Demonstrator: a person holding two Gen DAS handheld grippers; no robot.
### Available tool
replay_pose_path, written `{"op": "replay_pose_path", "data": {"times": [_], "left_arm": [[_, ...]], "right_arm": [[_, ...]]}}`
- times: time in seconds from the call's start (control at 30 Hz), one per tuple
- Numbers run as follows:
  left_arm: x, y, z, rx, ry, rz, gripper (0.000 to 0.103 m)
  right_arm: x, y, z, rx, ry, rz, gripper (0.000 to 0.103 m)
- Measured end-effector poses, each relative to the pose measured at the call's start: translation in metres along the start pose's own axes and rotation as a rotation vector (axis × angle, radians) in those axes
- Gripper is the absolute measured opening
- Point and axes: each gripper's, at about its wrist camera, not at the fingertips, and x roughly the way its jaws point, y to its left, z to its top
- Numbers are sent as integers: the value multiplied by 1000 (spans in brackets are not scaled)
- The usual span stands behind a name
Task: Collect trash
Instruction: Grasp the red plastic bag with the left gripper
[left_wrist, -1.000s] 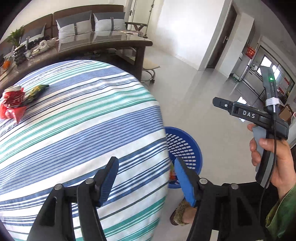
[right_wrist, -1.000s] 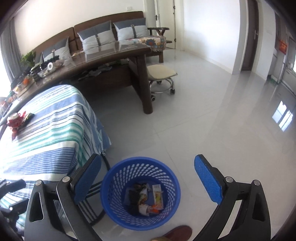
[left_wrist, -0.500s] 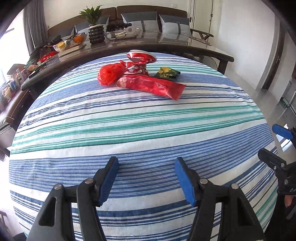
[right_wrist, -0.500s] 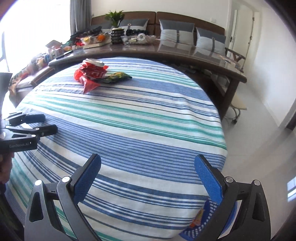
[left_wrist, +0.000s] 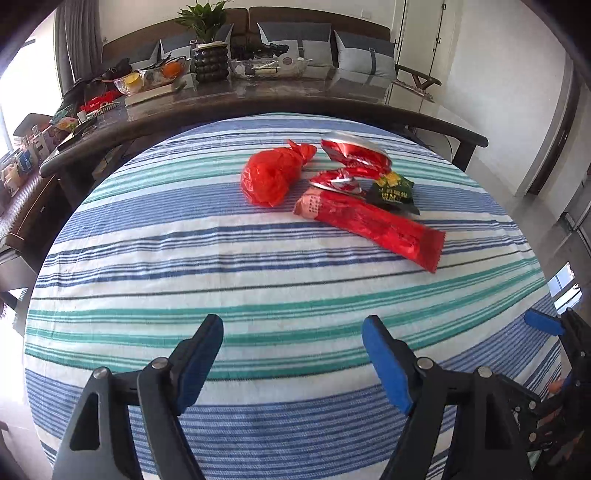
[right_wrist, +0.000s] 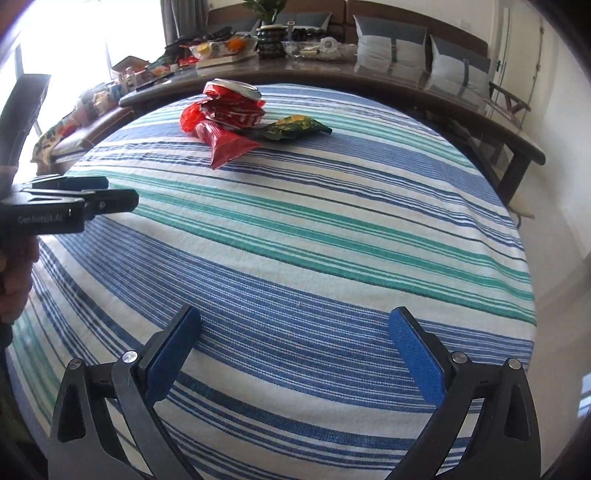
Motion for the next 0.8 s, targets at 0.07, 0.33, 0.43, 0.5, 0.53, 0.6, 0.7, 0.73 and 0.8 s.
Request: {"op": "replay_pose_path", "data": {"times": [0.07,0.33,0.43,0.5,0.53,0.6,0.7,0.73,0.8], "left_arm": [[10,15,29,1,-38,0,80],[76,28,97,152,9,-39,80],[92,27,104,131,27,-113,80],[98,25,108,126,25,-126,79],[99,26,109,124,20,-132,79],[100,27,109,127,11,-143,57],[95,30,103,126,8,-113,42],[90,33,100,117,0,-82,42],[74,44,92,70,-12,-37,42]], "right_arm": [[0,0,0,-2,-1,-1,101],[0,0,1,-1,1,5,103],[0,0,1,-1,1,5,103],[0,0,1,0,1,6,102],[1,0,2,0,1,6,102],[1,0,2,1,1,6,102],[1,0,3,2,1,5,102],[1,0,3,1,1,6,102],[1,0,3,2,1,6,102]]}}
